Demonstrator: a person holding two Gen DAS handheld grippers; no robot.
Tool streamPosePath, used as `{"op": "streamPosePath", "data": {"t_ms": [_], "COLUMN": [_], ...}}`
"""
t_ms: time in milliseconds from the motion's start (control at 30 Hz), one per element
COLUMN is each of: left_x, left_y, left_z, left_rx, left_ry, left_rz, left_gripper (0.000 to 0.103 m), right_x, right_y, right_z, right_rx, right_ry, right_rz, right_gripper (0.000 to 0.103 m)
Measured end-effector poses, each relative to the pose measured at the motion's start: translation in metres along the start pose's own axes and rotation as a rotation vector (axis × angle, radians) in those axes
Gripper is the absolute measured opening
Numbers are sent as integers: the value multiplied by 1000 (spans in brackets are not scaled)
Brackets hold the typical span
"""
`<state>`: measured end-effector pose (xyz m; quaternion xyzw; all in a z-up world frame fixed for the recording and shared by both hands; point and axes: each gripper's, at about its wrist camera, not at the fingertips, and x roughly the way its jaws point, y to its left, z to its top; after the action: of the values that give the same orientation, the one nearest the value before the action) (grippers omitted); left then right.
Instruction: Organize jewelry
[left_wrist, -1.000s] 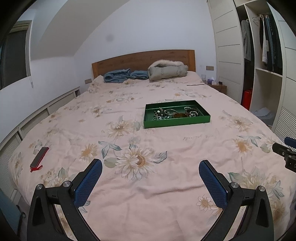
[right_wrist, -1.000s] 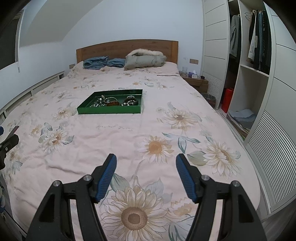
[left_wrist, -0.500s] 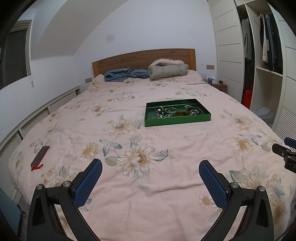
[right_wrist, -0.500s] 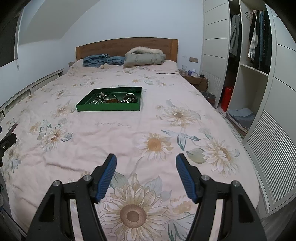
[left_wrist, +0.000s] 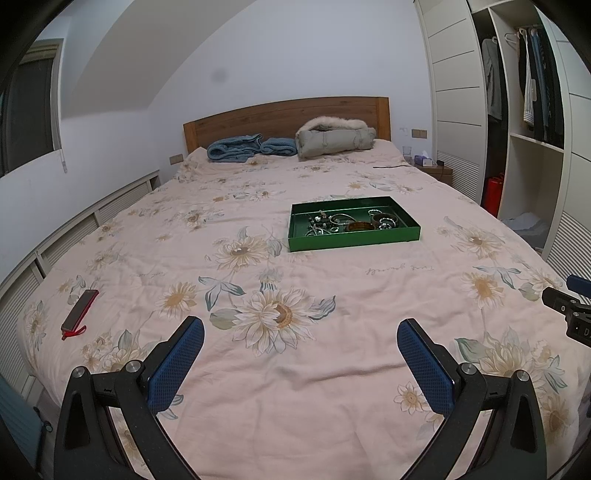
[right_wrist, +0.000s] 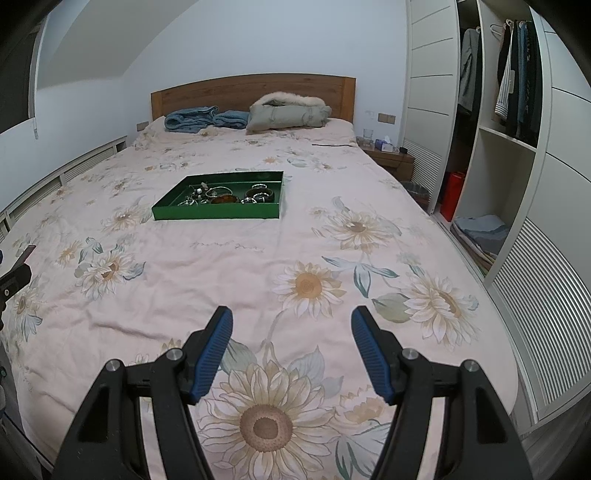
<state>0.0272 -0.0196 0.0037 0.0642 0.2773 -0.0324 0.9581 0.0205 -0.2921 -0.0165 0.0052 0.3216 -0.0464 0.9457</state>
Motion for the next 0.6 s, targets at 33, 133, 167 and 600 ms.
{"op": "streamPosePath", "data": {"t_ms": [33,133,167,600], "left_x": [0,0,-1,-1], "left_y": [0,0,0,0], "left_z": [0,0,0,0], "left_rx": [0,0,1,-1], "left_ry": [0,0,0,0], "left_rz": [0,0,0,0], "left_gripper": [103,103,103,103], "right_x": [0,0,0,-1], "right_y": [0,0,0,0], "right_z": [0,-1,0,-2], "right_rx": [0,0,1,2], "right_ry": [0,0,0,0], "right_rz": [0,0,0,-2], "right_gripper": [65,65,65,65]}}
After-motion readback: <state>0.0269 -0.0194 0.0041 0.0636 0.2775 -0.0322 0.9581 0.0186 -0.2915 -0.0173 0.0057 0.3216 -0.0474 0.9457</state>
